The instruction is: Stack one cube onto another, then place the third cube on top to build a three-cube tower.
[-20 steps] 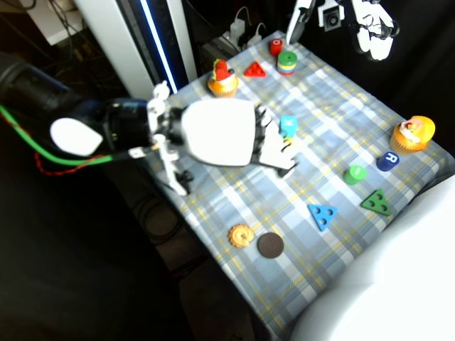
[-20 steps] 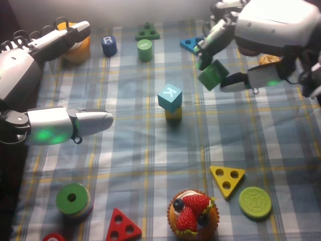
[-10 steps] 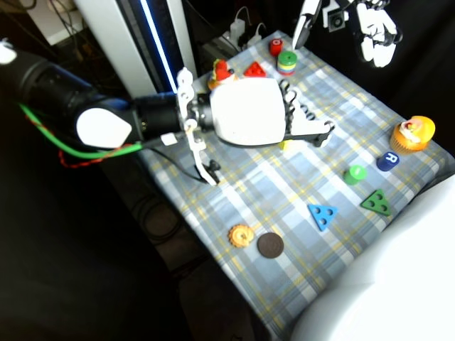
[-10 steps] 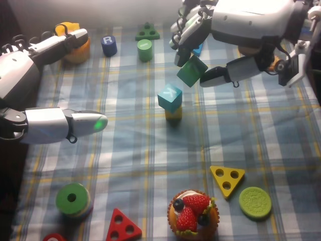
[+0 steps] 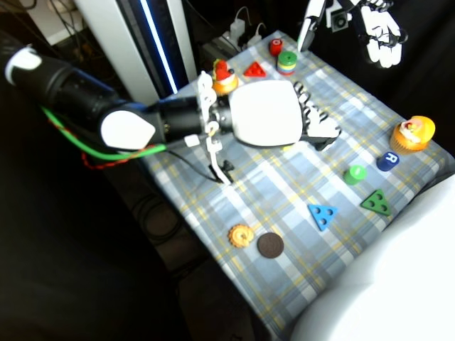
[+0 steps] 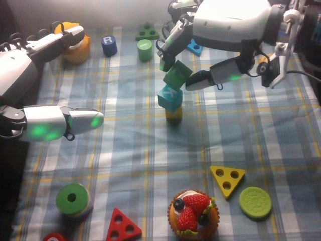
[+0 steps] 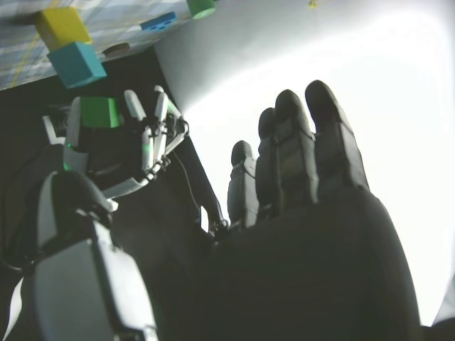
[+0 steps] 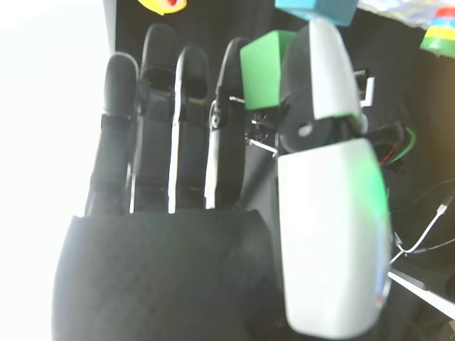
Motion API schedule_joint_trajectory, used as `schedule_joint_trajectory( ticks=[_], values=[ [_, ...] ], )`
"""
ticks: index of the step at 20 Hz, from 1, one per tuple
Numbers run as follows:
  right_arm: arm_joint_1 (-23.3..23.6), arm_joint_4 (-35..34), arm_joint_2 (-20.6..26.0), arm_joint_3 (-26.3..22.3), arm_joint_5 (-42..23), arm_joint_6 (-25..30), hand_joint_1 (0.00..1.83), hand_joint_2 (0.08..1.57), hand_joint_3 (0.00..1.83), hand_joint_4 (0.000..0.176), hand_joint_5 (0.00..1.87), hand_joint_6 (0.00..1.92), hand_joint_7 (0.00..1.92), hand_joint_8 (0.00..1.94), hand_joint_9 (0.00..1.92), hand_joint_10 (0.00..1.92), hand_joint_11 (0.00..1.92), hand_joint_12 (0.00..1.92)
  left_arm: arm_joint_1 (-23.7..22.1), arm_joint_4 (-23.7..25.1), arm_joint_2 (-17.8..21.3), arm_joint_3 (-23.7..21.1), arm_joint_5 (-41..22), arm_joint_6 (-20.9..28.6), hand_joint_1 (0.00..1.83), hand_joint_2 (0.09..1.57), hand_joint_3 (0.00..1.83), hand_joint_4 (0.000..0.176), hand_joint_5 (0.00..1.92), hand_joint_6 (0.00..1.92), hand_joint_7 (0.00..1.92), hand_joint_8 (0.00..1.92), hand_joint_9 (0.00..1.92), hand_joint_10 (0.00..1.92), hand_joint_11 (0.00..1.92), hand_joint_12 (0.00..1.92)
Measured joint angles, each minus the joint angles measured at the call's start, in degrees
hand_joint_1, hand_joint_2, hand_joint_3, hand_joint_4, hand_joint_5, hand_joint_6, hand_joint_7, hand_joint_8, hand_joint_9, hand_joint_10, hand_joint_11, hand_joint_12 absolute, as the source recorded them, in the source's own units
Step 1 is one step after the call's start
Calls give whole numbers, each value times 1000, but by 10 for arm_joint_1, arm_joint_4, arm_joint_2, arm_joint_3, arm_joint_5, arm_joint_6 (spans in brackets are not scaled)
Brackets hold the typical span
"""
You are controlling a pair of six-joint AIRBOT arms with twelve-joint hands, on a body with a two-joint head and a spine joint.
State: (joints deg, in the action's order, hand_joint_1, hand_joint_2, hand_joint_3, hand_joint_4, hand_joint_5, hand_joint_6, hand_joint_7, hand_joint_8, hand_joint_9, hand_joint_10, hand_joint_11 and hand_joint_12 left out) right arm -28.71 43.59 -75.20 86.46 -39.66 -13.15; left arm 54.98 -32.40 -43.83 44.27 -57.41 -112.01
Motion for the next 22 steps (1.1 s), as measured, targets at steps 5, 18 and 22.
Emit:
schedule_joint_trajectory(
  ticks=[5, 18, 22],
  values=[
    [0, 9, -9, 4, -2, 1, 1229, 1143, 1, 0, 1041, 990, 799, 1164, 584, 1040, 397, 1645, 0, -2, -3, 4, 4, 0, 698, 823, 0, 176, 208, 1, 260, 1, 266, 2, 0, 561],
    [0, 28, -11, 4, 3, 12, 1139, 1094, 0, 0, 1022, 911, 939, 76, 568, 754, 283, 1530, -2, -2, -3, 4, 9, 0, 738, 823, 0, 175, 201, 0, 242, 0, 260, 1, 0, 460],
    [0, 30, -11, 4, 5, 13, 1142, 1071, 0, 0, 1072, 833, 974, 49, 546, 875, 222, 1642, -3, -2, -3, 4, 9, 0, 716, 833, 2, 174, 200, 2, 249, 1, 267, 1, 0, 404]
  ],
)
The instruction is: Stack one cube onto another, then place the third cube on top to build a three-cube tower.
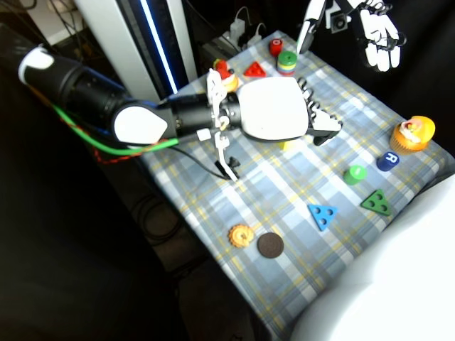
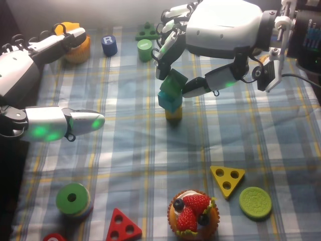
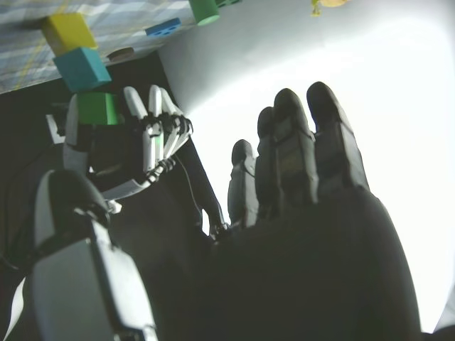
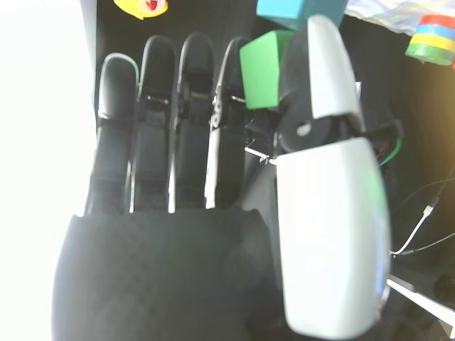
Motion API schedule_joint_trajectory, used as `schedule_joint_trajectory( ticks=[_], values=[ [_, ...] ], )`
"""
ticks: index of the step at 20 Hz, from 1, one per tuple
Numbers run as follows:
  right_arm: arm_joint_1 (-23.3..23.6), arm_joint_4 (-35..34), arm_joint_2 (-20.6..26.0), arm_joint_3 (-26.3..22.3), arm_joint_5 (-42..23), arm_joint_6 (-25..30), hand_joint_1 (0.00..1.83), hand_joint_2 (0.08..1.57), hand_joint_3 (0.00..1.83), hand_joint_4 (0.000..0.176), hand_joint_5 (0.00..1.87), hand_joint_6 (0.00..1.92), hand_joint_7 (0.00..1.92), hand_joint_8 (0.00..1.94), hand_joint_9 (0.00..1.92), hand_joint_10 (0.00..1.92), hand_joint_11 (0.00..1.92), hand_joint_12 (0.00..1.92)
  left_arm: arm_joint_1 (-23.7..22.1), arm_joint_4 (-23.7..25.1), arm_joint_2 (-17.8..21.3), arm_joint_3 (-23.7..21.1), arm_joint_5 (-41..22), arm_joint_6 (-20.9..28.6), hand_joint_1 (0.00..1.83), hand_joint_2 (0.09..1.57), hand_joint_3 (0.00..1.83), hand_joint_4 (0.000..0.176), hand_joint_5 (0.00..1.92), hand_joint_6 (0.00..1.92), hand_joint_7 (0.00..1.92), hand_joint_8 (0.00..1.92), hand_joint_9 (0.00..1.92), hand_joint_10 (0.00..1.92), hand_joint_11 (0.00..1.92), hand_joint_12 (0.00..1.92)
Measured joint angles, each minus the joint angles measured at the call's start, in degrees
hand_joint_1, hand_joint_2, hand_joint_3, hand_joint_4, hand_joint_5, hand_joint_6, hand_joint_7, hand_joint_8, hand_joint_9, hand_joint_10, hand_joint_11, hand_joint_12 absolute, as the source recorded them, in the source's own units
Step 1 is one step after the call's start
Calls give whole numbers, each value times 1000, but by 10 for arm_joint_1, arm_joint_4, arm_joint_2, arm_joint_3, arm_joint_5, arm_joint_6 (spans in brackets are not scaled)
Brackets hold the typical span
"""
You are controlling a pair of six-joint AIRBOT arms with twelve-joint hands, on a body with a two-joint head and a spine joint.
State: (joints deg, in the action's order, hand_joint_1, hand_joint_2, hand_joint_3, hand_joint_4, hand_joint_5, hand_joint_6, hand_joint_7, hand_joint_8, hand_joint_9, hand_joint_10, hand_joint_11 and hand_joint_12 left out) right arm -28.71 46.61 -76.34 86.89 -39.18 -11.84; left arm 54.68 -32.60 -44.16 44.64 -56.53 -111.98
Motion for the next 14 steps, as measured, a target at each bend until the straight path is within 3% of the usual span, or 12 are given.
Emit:
schedule_joint_trajectory(
  ticks=[1, 2, 5, 10, 12, 13, 14],
  values=[
    [0, 0, 0, 0, 0, 0, 1141, 1069, 0, 0, 1076, 826, 973, 49, 521, 945, 203, 1682, 0, 0, 0, 0, 0, 0, 729, 828, 0, 163, 206, 1, 256, 1, 266, 1, 0, 529],
    [0, 0, 0, 1, 0, 0, 1138, 1066, 0, 0, 1084, 813, 978, 54, 504, 997, 180, 1714, 0, 0, 0, 0, 0, 0, 724, 830, 1, 163, 203, 0, 255, 0, 259, 0, 0, 558],
    [0, 0, 0, 2, 2, 0, 1130, 1066, 0, 0, 1082, 819, 973, 48, 484, 979, 104, 1737, 0, 0, 0, 0, 0, 0, 734, 829, 0, 176, 198, 1, 248, 0, 261, 2, 0, 489],
    [0, 0, 0, 3, 3, 0, 1109, 1072, 0, 0, 1067, 839, 977, 37, 457, 975, 51, 1739, 0, 0, 0, 0, 0, 0, 737, 828, 0, 176, 199, 1, 252, 0, 272, 2, 0, 449],
    [0, 0, 0, 3, 4, 0, 1110, 1079, 1, 0, 1051, 862, 943, 17, 459, 893, 66, 1696, 0, 0, 0, 0, 0, 0, 724, 828, 0, 176, 202, 1, 257, 1, 274, 2, 0, 480],
    [0, 0, 0, 3, 4, 0, 1091, 1084, 0, 25, 1038, 884, 935, 13, 413, 995, 46, 1768, 0, 0, 0, 0, 0, 0, 722, 833, 1, 176, 209, 2, 252, 2, 267, 2, 0, 520],
    [0, 0, 0, 3, 4, 0, 1099, 1088, 1, 0, 1028, 898, 930, 11, 399, 992, 30, 1736, 0, 0, 0, 0, 0, 0, 722, 834, 0, 171, 219, 3, 254, 2, 268, 2, 0, 584]
  ],
)
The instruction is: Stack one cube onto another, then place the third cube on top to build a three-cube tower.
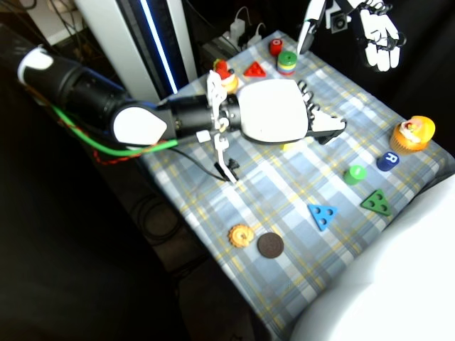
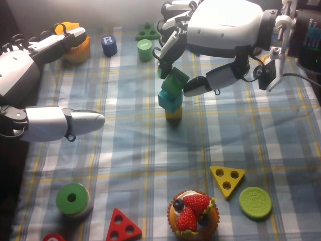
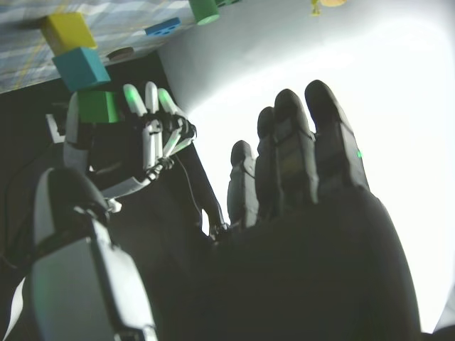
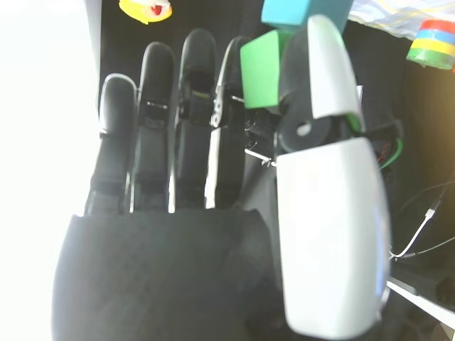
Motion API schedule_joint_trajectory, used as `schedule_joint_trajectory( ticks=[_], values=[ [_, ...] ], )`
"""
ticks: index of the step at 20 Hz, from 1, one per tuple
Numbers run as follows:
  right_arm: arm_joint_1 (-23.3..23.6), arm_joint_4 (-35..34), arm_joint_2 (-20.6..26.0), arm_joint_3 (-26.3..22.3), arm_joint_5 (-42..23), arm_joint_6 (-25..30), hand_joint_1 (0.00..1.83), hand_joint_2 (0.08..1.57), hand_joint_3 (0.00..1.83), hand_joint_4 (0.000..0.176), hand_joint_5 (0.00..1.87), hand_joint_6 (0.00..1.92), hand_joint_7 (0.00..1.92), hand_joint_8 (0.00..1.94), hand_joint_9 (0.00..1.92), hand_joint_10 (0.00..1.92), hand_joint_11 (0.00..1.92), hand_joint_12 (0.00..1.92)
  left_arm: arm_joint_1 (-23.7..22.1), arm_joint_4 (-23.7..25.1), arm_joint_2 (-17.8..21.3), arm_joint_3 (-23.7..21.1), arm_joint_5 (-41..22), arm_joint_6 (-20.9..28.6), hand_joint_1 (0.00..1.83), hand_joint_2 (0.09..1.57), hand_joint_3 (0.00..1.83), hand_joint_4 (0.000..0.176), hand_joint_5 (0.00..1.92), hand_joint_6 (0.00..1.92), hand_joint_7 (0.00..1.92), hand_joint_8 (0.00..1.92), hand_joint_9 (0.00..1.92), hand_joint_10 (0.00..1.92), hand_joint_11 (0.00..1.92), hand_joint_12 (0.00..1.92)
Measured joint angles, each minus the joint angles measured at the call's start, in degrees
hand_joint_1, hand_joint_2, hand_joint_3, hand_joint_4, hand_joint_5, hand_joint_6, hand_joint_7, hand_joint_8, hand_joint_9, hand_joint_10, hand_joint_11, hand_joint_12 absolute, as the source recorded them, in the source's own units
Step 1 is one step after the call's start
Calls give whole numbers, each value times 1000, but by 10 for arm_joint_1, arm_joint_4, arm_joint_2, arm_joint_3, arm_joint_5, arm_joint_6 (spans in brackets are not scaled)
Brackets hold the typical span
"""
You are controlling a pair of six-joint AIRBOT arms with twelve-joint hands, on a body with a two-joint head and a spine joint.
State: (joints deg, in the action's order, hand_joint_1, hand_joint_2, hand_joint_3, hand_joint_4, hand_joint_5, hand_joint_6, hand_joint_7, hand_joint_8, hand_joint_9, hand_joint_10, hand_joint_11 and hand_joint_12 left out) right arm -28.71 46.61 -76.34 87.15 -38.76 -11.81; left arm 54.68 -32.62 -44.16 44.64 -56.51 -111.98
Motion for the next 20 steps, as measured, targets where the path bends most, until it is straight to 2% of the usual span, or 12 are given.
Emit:
schedule_joint_trajectory(
  ticks=[1, 3, 4, 6, 7, 8, 10, 12, 15, 18, 20],
  values=[
    [0, 0, 0, 0, 0, 0, 1075, 1094, 1, 50, 1011, 928, 889, 3, 398, 949, 38, 1690, 0, 0, 0, 0, 0, 0, 724, 833, 0, 175, 217, 1, 254, 1, 266, 1, 0, 594],
    [0, 0, 0, 0, 0, 0, 1053, 1097, 0, 102, 998, 946, 827, 0, 412, 860, 86, 1626, 0, 0, 0, 0, 0, 0, 693, 838, 1, 173, 222, 1, 259, 2, 268, 1, 0, 579],
    [0, 1, 0, 0, 0, 1, 1040, 1097, 0, 134, 994, 953, 802, 0, 419, 829, 110, 1614, 0, 0, 0, 0, 0, 0, 692, 843, 2, 175, 212, 2, 252, 2, 261, 1, 0, 544],
    [0, 6, 0, 0, 0, 4, 1046, 1099, 0, 118, 991, 958, 799, 1, 481, 664, 124, 1511, 0, 0, 0, 0, 0, 0, 715, 837, 0, 176, 211, 1, 254, 2, 260, 1, 0, 574],
    [0, 7, 0, 0, 0, 5, 1037, 1020, 0, 0, 870, 446, 783, 2, 508, 583, 144, 1439, 0, 0, 0, 0, 0, 0, 701, 840, 0, 176, 209, 0, 252, 1, 256, 0, 0, 596],
    [0, 7, 0, 0, 0, 5, 1028, 1005, 0, 0, 905, 190, 778, 1, 535, 506, 144, 1415, 0, 0, 0, 0, 0, 0, 691, 841, 0, 176, 209, 0, 252, 0, 252, 0, 0, 573],
    [0, 8, 0, 0, 0, 5, 1026, 993, 0, 0, 941, 53, 783, 2, 544, 497, 115, 1489, -1, 0, 0, 0, 0, 0, 680, 838, 0, 169, 219, 3, 256, 1, 258, 1, 0, 602],
    [0, 8, 0, 0, 0, 5, 1013, 993, 0, 0, 937, 21, 750, 0, 524, 458, 106, 1449, -1, 0, 0, 0, 0, 0, 684, 836, 0, 176, 209, 0, 250, 1, 259, 2, 0, 579],
    [0, 8, 0, 0, 0, 5, 1019, 995, 0, 0, 928, 0, 728, 1, 604, 230, 146, 1313, -1, 0, 0, 0, 1, 0, 662, 851, 4, 176, 207, 1, 255, 1, 267, 3, 0, 582],
    [0, 8, 0, 0, 1, 5, 1014, 990, 0, 0, 910, 0, 721, 0, 629, 176, 142, 1348, -1, 0, 0, 0, 1, 0, 689, 843, 0, 176, 199, 0, 253, 0, 266, 1, 0, 608],
    [0, 8, 0, 0, 1, 7, 983, 979, 0, 0, 786, 0, 658, 0, 588, 149, 84, 1323, -1, 0, 0, 0, 1, 0, 707, 837, 0, 176, 209, 4, 250, 0, 253, 0, 0, 605]
  ],
)
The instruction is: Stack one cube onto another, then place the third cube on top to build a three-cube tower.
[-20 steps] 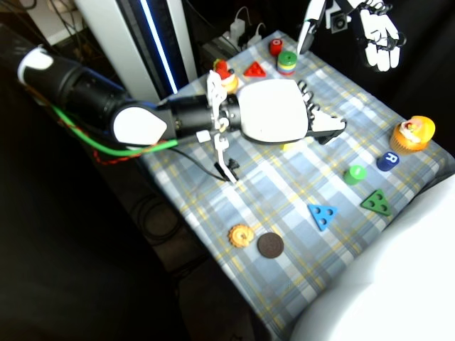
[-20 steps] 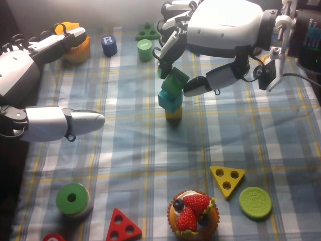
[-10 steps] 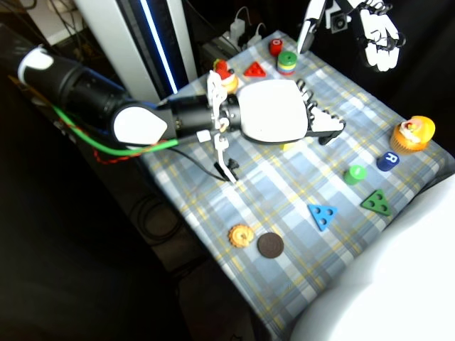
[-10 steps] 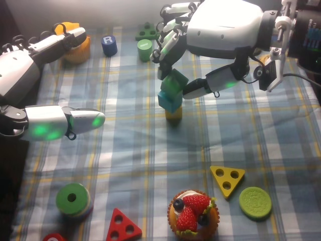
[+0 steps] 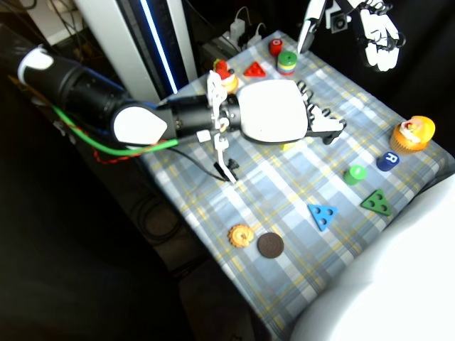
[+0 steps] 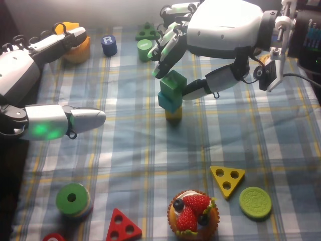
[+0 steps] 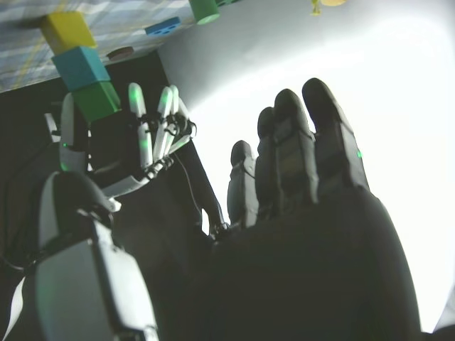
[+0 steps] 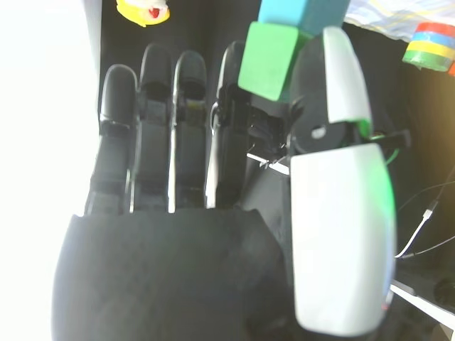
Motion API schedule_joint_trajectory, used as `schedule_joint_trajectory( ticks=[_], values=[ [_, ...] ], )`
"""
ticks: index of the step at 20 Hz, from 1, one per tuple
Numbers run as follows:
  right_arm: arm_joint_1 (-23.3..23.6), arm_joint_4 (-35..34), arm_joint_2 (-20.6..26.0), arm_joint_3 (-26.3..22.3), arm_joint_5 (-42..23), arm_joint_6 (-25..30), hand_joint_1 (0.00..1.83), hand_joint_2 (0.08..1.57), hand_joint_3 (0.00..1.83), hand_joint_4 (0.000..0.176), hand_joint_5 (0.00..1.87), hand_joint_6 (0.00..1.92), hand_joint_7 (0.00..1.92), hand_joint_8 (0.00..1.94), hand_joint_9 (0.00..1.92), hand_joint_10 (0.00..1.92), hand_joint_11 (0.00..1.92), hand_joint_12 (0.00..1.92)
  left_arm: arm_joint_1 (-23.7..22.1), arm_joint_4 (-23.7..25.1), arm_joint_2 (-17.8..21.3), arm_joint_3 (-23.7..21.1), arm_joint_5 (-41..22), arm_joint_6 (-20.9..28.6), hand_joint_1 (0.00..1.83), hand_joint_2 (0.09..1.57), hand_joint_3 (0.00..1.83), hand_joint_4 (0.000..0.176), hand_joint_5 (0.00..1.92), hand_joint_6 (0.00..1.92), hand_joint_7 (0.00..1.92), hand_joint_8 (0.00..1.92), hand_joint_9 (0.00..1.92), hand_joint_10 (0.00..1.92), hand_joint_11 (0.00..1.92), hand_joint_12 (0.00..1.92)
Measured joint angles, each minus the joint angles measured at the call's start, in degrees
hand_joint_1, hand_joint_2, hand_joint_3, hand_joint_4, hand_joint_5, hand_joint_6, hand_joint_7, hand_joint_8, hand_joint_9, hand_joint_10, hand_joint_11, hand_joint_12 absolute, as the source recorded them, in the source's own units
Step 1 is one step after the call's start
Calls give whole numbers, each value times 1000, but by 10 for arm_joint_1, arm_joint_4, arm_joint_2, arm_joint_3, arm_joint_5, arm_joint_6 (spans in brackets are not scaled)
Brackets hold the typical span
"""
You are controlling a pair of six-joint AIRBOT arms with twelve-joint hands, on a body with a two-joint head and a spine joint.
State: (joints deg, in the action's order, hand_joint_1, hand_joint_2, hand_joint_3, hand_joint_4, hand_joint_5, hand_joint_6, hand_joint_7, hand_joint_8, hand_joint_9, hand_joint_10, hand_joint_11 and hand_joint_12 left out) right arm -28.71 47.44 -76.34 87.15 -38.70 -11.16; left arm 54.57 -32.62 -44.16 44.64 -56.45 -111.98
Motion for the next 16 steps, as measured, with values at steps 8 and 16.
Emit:
schedule_joint_trajectory(
  ticks=[8, 16],
  values=[
    [0, -11, 16, -25, -6, 2, 952, 850, 0, 157, 1, 0, 0, 0, 0, 0, 0, 4, 0, -7, 0, -2, -3, 0, 706, 833, 0, 176, 189, 0, 254, 0, 263, 2, 0, 750],
    [-79, -255, 235, -173, -136, -155, 683, 817, 0, 175, 0, 0, 0, 0, 0, 0, 0, 0, 34, 89, 48, -8, -96, 266, 819, 777, 0, 103, 77, 2, 193, 11, 153, 14, 0, 306]
  ],
)
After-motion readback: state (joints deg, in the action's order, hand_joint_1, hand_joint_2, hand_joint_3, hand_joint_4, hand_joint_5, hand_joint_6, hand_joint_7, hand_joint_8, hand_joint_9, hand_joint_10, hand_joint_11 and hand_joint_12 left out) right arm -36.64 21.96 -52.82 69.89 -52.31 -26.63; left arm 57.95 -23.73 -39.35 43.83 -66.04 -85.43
